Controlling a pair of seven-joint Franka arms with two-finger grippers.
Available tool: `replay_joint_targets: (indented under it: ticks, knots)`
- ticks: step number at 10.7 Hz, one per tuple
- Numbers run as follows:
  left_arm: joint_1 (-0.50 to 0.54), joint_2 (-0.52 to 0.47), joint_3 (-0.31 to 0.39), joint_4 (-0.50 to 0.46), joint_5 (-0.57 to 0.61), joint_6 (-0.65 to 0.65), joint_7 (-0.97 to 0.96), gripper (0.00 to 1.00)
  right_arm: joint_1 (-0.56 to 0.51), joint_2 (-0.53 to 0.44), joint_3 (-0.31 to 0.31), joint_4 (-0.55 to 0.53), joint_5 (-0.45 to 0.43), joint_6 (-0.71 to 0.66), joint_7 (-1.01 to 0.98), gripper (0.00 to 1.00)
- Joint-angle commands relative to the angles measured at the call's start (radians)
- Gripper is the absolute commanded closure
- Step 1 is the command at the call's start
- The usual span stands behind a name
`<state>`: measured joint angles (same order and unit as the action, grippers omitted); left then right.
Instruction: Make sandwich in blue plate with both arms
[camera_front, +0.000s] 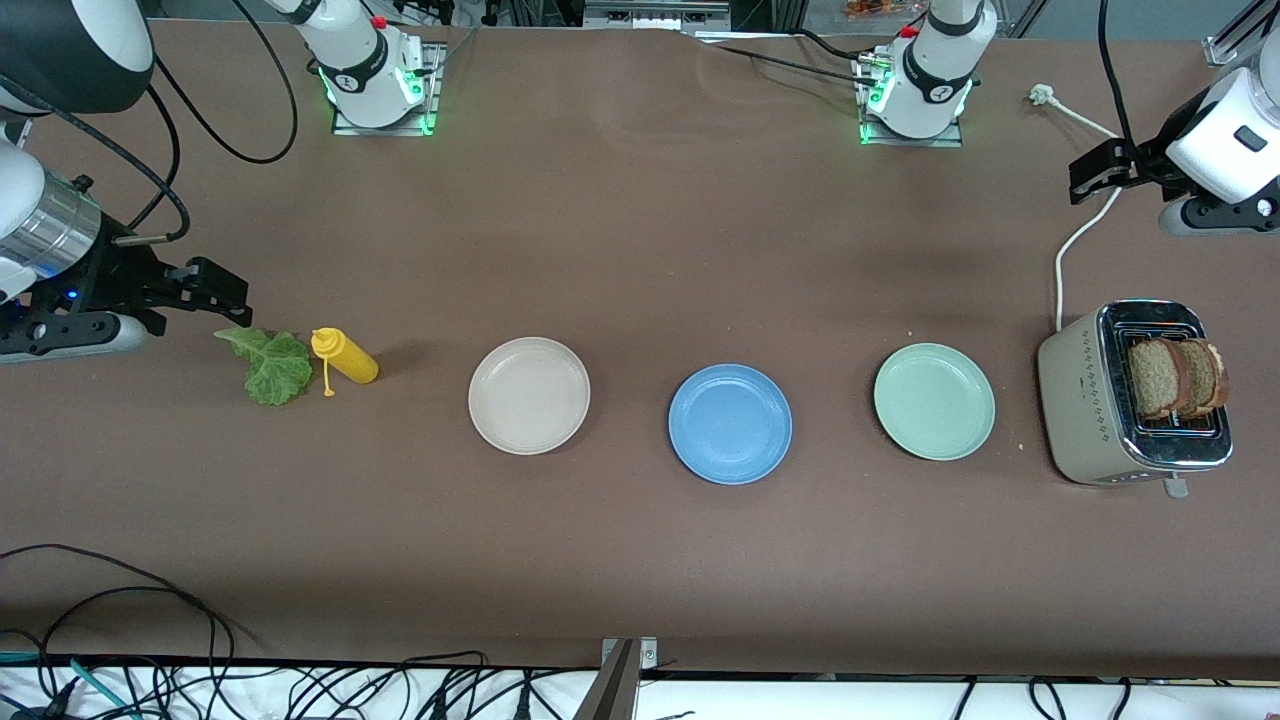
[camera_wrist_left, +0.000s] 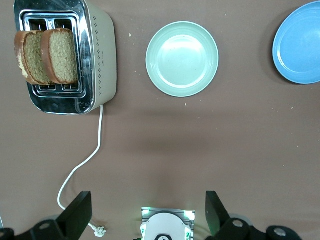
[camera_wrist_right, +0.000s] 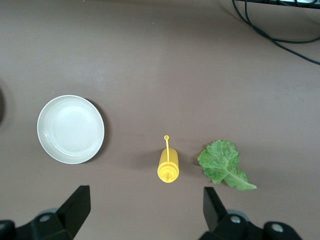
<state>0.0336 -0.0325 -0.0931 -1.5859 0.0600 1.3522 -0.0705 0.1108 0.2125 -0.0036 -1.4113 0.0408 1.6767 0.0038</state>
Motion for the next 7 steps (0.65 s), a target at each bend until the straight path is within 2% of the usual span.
replay_joint_targets:
  ticks: [1, 7]
  knots:
    - [-0.02, 0.022, 0.003, 0.061, 0.011, -0.027, -0.011, 0.0, 0.001, -0.012, -0.002, 0.0, 0.017, -0.003, 0.007, 0.0]
    - [-0.012, 0.036, 0.001, 0.077, 0.007, -0.028, -0.008, 0.0, 0.001, -0.012, -0.007, 0.0, 0.016, -0.002, 0.01, 0.0]
